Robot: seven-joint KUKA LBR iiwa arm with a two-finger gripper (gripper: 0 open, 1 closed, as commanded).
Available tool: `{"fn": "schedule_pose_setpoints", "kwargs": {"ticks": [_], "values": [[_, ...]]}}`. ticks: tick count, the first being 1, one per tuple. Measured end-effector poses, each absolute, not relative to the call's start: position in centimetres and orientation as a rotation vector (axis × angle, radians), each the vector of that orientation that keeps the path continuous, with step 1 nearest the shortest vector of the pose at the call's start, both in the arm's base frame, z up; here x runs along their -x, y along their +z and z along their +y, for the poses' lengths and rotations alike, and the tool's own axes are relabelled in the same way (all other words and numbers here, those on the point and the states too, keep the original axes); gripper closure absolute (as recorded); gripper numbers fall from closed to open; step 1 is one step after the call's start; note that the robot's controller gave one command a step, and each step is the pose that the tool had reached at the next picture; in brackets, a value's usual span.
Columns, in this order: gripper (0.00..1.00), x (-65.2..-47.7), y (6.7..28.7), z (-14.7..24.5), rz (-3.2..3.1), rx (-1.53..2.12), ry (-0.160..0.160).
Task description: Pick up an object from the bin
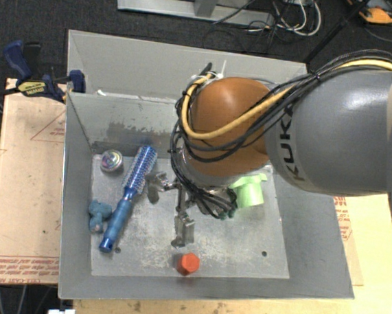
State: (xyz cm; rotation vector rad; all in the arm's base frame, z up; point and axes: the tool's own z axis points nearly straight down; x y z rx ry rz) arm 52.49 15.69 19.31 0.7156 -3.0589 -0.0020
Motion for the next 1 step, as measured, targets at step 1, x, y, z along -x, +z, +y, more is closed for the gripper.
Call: {"fn": "schedule_pose_setpoints", "kwargs": {"ticks": [1], "values": [[0.00,-59.97,12.30,23.15,-3.056,-0.752,-0.007]]}}
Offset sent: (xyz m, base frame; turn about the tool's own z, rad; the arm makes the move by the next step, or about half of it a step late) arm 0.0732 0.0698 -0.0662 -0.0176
